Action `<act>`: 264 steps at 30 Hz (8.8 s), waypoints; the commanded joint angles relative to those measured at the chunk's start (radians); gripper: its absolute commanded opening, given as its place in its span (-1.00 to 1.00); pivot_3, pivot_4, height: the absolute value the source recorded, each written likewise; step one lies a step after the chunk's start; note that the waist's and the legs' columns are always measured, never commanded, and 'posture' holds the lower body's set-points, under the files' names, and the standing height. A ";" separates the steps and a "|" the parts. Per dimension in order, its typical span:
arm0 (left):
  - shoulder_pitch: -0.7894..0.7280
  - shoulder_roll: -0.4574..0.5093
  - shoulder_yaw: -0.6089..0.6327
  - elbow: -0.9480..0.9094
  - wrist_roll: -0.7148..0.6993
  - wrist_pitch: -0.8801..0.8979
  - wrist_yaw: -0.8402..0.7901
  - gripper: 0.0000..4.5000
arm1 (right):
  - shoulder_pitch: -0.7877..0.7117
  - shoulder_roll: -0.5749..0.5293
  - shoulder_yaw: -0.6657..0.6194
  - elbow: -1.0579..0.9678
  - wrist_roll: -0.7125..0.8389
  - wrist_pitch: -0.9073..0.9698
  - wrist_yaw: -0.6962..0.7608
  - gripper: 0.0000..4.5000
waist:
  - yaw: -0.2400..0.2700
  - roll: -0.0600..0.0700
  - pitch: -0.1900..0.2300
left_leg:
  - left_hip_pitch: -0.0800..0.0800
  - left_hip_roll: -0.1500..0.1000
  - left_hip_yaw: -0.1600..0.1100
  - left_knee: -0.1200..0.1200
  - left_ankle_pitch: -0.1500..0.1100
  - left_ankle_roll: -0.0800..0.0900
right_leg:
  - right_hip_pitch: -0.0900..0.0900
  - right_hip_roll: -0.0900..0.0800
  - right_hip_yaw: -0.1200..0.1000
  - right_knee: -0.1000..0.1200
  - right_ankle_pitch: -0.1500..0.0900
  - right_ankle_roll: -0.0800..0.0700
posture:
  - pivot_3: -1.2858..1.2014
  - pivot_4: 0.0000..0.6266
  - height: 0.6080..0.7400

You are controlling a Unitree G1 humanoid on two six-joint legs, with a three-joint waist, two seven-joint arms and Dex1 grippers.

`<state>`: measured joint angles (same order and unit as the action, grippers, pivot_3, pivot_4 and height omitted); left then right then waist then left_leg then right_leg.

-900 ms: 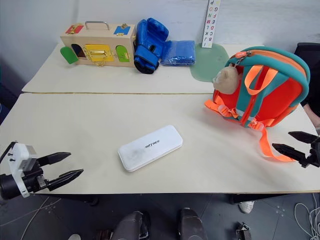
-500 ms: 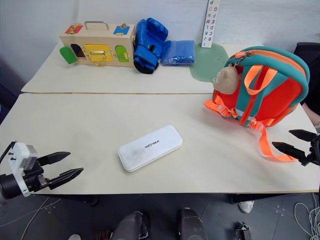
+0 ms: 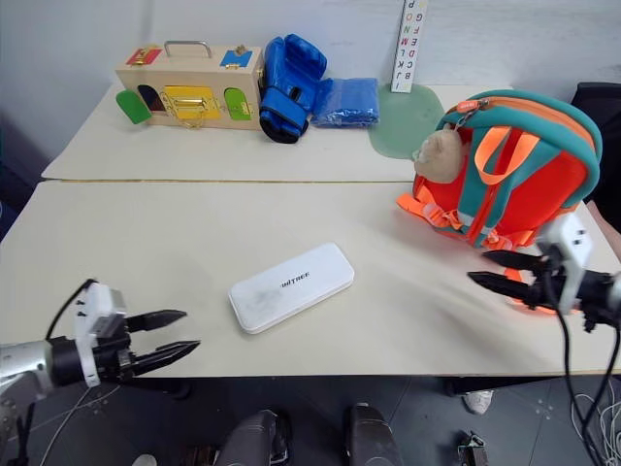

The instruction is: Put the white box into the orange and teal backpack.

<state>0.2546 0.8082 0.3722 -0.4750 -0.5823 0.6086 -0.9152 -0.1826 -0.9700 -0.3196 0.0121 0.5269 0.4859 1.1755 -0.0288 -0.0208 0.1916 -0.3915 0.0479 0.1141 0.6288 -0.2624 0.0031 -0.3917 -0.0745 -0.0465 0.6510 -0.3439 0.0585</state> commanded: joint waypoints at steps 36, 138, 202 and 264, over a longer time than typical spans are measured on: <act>-0.434 -0.090 -0.342 0.351 0.257 -0.159 0.046 -0.99 | -0.186 0.350 0.440 -0.095 -0.283 -0.051 -0.179 -1.00 | -0.001 0.000 0.000 | 0.000 -0.001 0.000 0.002 0.000 0.000 | -0.001 -0.001 -0.002 0.005 0.001 0.001 | 0.03 -0.52 1.00; -0.970 -0.425 0.256 0.469 -0.333 0.877 0.330 -0.40 | -0.316 0.207 -0.162 0.138 -0.030 0.161 -0.474 0.98 | -0.010 -0.008 0.002 | 0.002 0.000 0.004 0.001 0.008 -0.013 | -0.002 0.002 -0.003 0.007 0.002 0.003 | 0.03 -0.52 1.00; -1.290 -0.135 -0.259 0.732 -0.072 0.116 -0.348 -0.40 | 0.050 -0.102 -0.275 -0.489 0.870 0.568 -0.045 -0.99 | 0.020 -0.010 0.004 | -0.007 0.000 0.001 0.005 0.007 -0.009 | -0.005 0.002 -0.005 0.002 0.002 0.004 | 0.03 -0.52 1.00; -1.081 -0.222 -0.307 0.214 -0.082 0.241 -0.037 0.98 | 0.046 0.030 -0.064 -0.534 0.789 0.422 -0.243 -1.00 | 0.028 -0.009 0.003 | -0.013 -0.002 -0.007 0.019 0.001 0.002 | 0.000 -0.002 -0.009 0.002 0.005 0.008 | 0.03 -0.52 1.00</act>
<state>-0.8307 0.5893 0.1035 -0.2282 -0.7306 0.9182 -0.9982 -0.1430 -0.9440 -0.3660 -0.5046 1.2983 0.9170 0.9281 -0.0004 -0.0299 0.1949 -0.4049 0.0461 0.1069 0.6479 -0.2610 0.0047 -0.3922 -0.0757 -0.0556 0.6533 -0.3393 0.0667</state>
